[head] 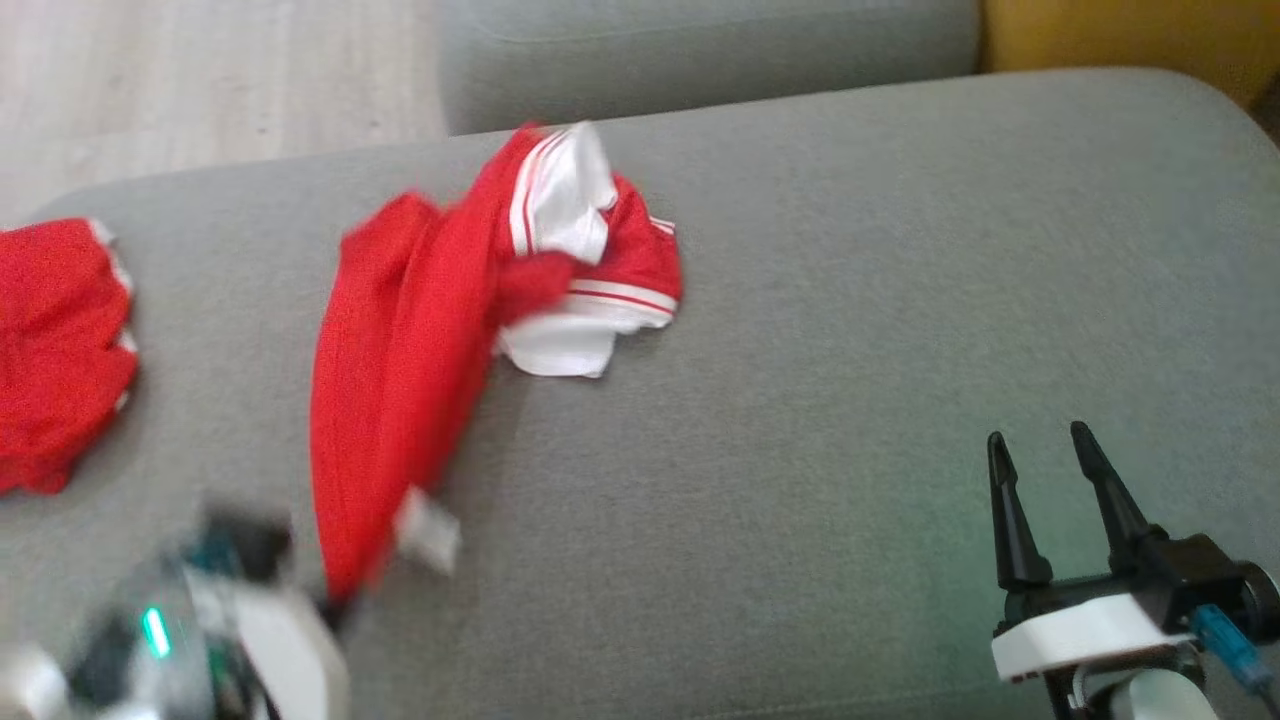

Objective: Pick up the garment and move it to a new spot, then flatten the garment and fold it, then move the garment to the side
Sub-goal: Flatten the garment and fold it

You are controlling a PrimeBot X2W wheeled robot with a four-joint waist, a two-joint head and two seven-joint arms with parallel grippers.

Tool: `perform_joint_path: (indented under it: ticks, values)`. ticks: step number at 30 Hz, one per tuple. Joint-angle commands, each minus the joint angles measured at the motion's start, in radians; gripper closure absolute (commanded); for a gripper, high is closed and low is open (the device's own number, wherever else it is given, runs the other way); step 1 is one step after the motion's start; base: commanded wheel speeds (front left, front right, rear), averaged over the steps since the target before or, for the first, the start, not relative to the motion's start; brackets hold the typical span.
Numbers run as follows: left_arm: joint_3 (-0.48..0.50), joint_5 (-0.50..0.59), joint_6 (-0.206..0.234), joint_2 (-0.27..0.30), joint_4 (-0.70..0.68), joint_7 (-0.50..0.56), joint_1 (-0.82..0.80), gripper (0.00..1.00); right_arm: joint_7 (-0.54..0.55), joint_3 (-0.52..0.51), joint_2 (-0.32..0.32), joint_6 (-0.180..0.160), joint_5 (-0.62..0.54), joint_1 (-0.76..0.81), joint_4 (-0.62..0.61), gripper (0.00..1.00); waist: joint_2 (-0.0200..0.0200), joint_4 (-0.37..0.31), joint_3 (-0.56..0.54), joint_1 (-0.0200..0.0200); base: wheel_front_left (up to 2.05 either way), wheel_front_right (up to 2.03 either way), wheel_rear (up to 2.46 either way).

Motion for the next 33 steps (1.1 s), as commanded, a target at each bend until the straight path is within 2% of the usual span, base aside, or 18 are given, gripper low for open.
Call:
perform_joint_path:
  ticks: [1,4,8,9,10,11,13,16,19,21,24,26,29,33]
  values:
    - [0.047,-0.007,0.008,0.036,-0.036,0.001,-0.045,1.00,-0.012,0.020,-0.010,0.008,-0.007,-0.016,-0.035,0.00,0.0000,0.015,-0.008,0.0000,0.00,0.00,0.00]
    - [0.011,-0.042,0.001,0.008,-0.014,-0.014,0.050,1.00,-0.006,0.025,-0.018,0.008,-0.007,-0.013,-0.039,0.00,0.0000,0.033,-0.007,0.0000,0.00,0.00,0.00]
    - [-0.004,-0.057,-0.014,-0.042,0.067,-0.083,0.079,1.00,0.004,0.034,-0.027,0.008,-0.004,-0.017,-0.047,0.00,0.0000,0.039,-0.005,0.0000,0.00,0.00,0.00]
    - [0.002,-0.049,-0.006,-0.052,0.090,-0.110,0.075,0.87,0.007,0.036,-0.028,0.008,-0.004,-0.018,-0.049,0.00,0.0000,0.037,-0.005,0.0000,0.00,0.00,0.00]
    - [0.007,-0.043,0.002,-0.061,0.110,-0.130,0.073,0.52,0.009,0.039,-0.029,0.008,-0.004,-0.020,-0.051,0.00,0.0000,0.035,-0.004,0.0000,0.00,0.00,0.00]
    - [0.012,-0.042,0.008,-0.070,0.125,-0.148,0.073,0.00,0.010,0.043,-0.029,0.008,-0.003,-0.022,-0.052,0.00,0.0000,0.031,-0.003,0.0000,0.00,0.00,0.00]
    - [0.035,-0.052,0.029,-0.086,0.146,-0.176,0.075,0.00,0.011,0.048,-0.029,0.008,-0.001,-0.024,-0.054,0.00,0.0000,0.019,-0.001,0.0000,0.00,0.00,0.00]
    - [0.075,-0.045,0.077,-0.077,0.151,-0.200,0.085,0.00,0.011,0.049,-0.025,0.008,0.002,-0.022,-0.053,0.00,0.0000,-0.006,0.003,0.0000,0.00,0.00,0.00]
    - [0.129,-0.020,0.148,-0.075,0.107,-0.242,0.067,0.00,0.008,0.043,-0.020,0.008,0.003,-0.017,-0.052,0.00,0.0000,-0.025,0.012,0.0000,0.00,0.00,0.00]
    - [0.150,-0.011,0.172,-0.103,0.062,-0.281,0.021,0.00,0.005,0.044,-0.016,0.008,0.003,-0.018,-0.053,0.00,0.0000,-0.036,0.023,0.0000,0.00,0.00,0.00]
    - [0.113,0.017,0.156,-0.148,0.027,-0.302,-0.083,0.00,0.002,0.057,-0.013,0.008,0.002,-0.033,-0.056,0.00,0.0000,-0.057,0.053,0.0000,0.00,0.00,0.00]
    - [0.069,0.050,0.130,-0.177,0.049,-0.307,-0.176,0.00,0.000,0.067,-0.010,0.008,0.003,-0.053,-0.059,0.00,0.0000,-0.074,0.083,0.0000,0.00,0.00,0.00]
    - [-0.005,0.116,0.090,-0.226,0.132,-0.316,-0.326,0.00,-0.004,0.081,-0.005,0.008,0.004,-0.086,-0.065,0.00,0.0000,-0.100,0.133,0.0000,0.00,0.00,0.00]
    - [-0.079,0.184,0.046,-0.289,0.309,-0.324,-0.499,0.00,-0.008,0.098,0.001,0.008,0.004,-0.114,-0.065,0.00,0.0000,-0.131,0.182,0.0000,0.00,0.00,0.00]
